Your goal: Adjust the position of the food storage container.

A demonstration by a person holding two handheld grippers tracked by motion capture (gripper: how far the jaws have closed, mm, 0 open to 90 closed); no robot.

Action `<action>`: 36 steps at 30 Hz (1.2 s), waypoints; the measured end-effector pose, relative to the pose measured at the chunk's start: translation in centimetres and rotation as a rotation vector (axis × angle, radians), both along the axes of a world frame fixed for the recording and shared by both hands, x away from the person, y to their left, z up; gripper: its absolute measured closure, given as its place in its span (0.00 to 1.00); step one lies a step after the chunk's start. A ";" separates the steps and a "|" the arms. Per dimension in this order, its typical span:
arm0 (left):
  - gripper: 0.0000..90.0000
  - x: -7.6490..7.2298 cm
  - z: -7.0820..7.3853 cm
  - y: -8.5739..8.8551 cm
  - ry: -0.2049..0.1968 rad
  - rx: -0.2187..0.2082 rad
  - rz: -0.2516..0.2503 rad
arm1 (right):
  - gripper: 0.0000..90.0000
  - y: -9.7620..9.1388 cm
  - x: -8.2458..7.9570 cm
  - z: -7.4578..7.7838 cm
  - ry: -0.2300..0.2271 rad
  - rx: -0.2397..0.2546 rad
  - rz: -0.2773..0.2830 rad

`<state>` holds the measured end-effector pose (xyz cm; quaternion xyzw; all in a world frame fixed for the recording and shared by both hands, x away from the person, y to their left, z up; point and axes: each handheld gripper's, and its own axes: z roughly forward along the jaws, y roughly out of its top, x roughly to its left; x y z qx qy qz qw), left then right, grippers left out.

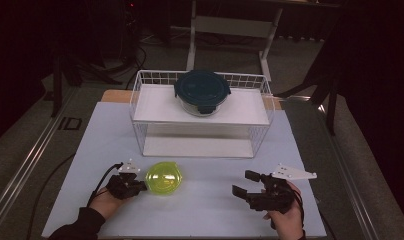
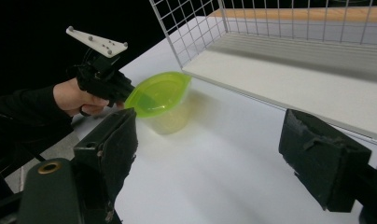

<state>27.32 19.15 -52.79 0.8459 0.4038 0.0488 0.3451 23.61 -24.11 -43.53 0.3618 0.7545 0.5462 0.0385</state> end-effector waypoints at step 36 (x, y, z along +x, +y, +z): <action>0.99 3.2 -0.3 -9.8 0.052 -0.060 -0.123 | 0.21 -0.3 0.1 -0.7 0.012 -0.001 -0.007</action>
